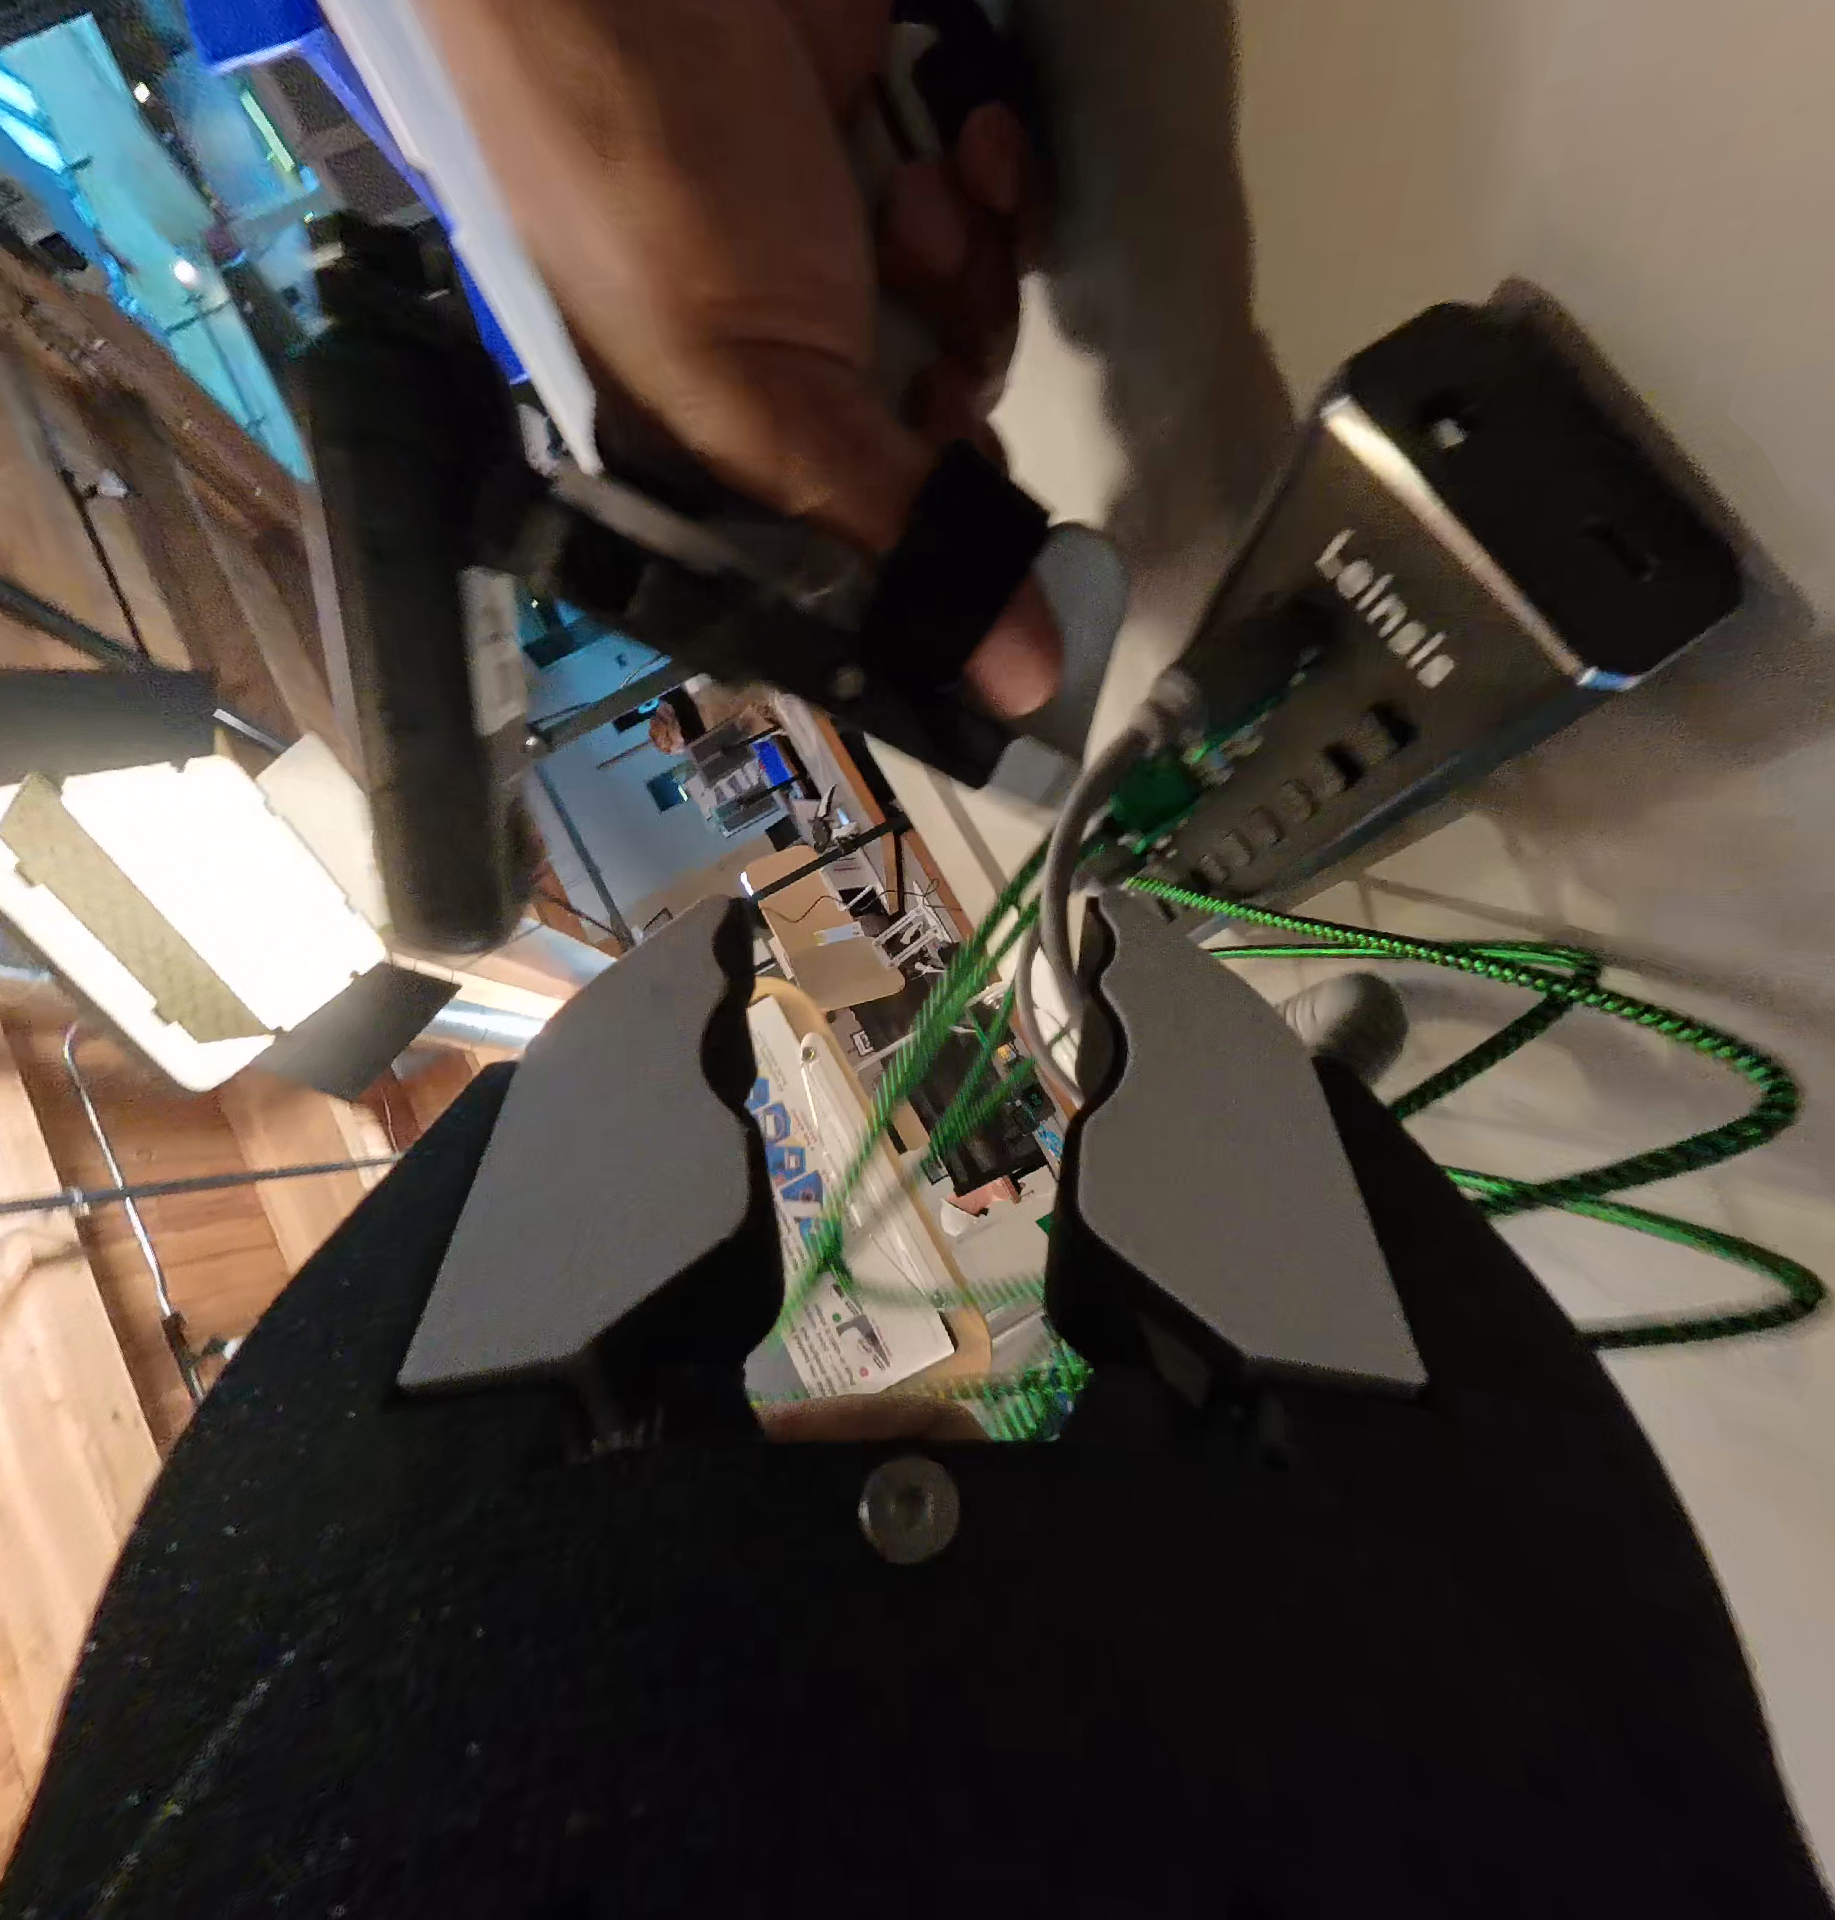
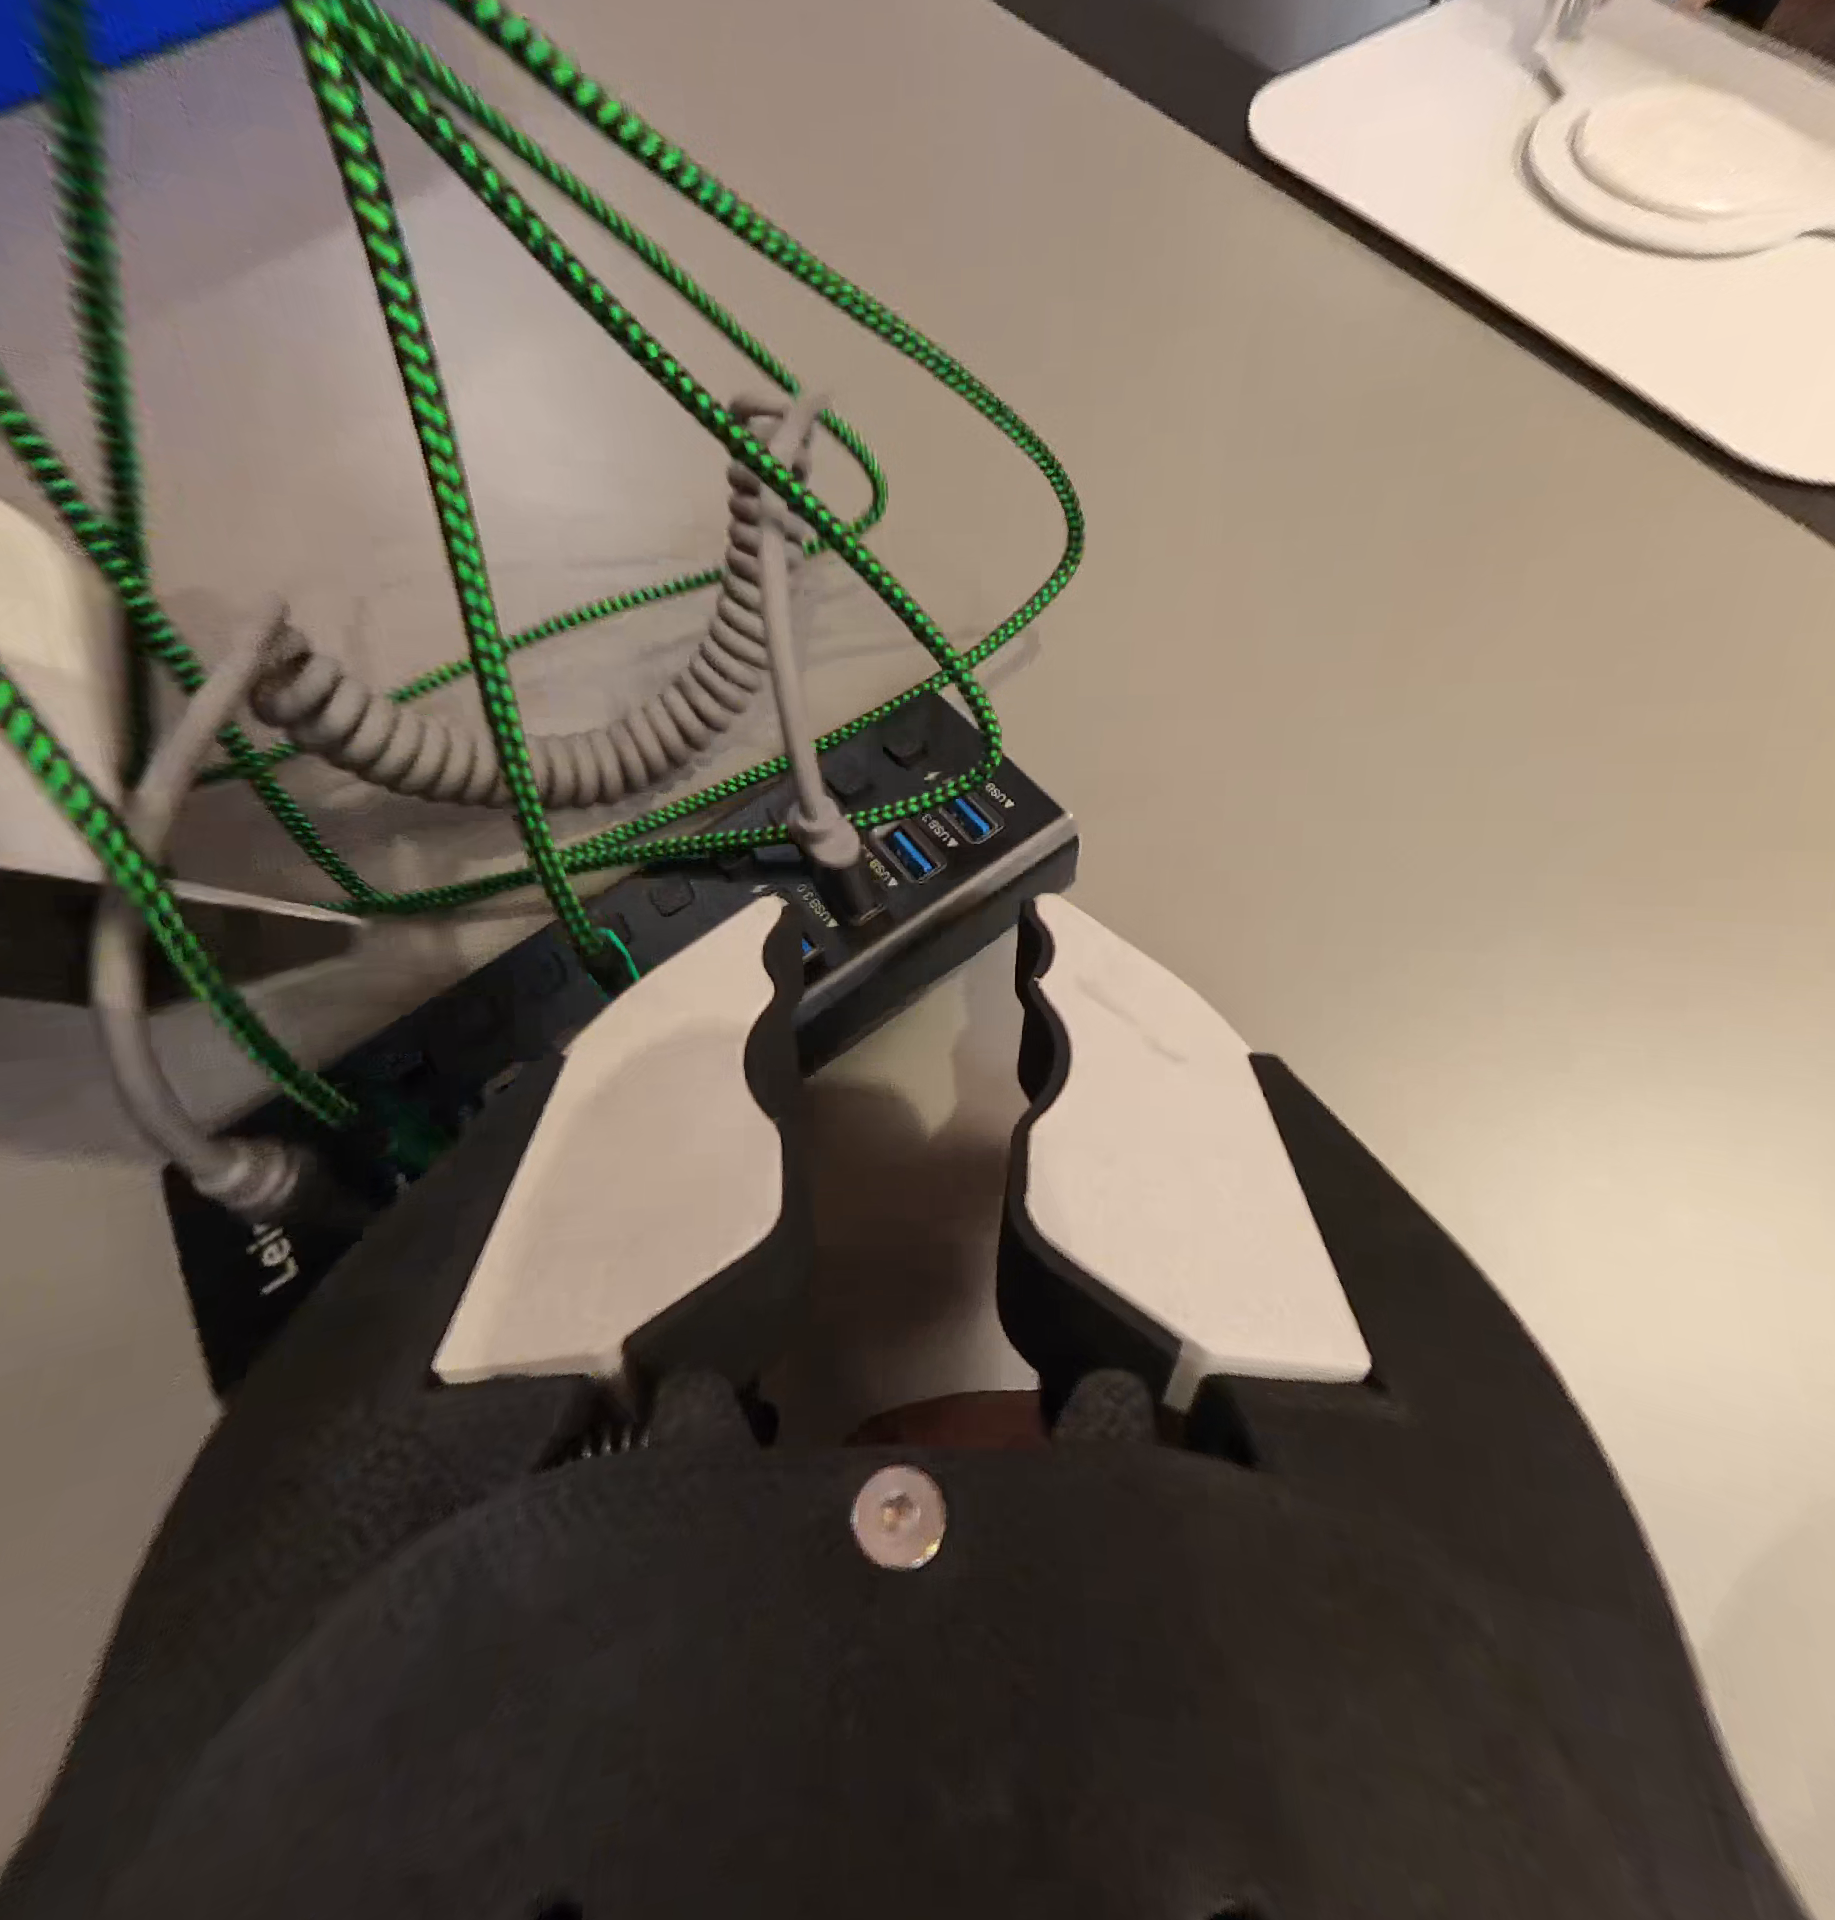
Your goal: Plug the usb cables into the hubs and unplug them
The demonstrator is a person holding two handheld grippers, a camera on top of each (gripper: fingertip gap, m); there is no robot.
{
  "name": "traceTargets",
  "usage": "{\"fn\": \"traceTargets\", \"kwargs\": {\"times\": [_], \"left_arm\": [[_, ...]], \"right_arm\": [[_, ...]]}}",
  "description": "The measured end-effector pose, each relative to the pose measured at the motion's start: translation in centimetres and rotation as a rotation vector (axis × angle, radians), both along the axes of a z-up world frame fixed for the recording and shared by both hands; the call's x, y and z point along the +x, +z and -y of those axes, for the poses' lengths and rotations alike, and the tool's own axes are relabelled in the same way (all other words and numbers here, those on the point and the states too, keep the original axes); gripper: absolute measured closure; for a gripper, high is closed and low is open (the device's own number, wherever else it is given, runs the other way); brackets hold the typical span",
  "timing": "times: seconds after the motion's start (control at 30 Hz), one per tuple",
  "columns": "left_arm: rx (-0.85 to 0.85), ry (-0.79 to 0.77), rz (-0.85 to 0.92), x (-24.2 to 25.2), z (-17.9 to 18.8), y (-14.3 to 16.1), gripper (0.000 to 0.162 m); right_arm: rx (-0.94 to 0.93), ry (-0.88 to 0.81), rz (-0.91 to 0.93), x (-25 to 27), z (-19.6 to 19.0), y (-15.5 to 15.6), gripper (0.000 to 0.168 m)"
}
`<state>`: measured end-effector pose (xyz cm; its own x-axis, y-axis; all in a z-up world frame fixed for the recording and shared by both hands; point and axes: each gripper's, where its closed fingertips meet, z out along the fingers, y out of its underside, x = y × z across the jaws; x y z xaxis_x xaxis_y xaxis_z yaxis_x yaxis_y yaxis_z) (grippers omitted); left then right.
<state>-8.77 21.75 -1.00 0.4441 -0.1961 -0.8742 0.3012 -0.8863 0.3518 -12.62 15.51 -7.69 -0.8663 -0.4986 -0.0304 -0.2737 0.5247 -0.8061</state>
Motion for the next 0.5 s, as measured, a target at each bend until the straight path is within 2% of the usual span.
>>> {"fn": "traceTargets", "kwargs": {"times": [0.13, 0.27, 0.43, 0.5], "left_arm": [[0.189, 0.002, -0.111, 1.4, -1.0, 2.8, 0.095], [0.592, -0.026, -0.324, 3.6, -1.3, 5.6, 0.095], [1.104, -0.020, -0.553, 6.2, 3.3, 7.1, 0.099], [1.289, -0.007, -0.548, 6.4, 5.3, 6.6, 0.100]], "right_arm": [[0.023, -0.001, -0.002, -0.3, -0.1, -0.3, 0.129], [0.001, 0.017, 0.034, -0.5, -0.2, 0.3, 0.130], [-0.049, -0.001, 0.028, -1.1, 0.2, 0.8, 0.130], [-0.047, 0.003, 0.030, -1.1, 0.2, 0.8, 0.130]]}}
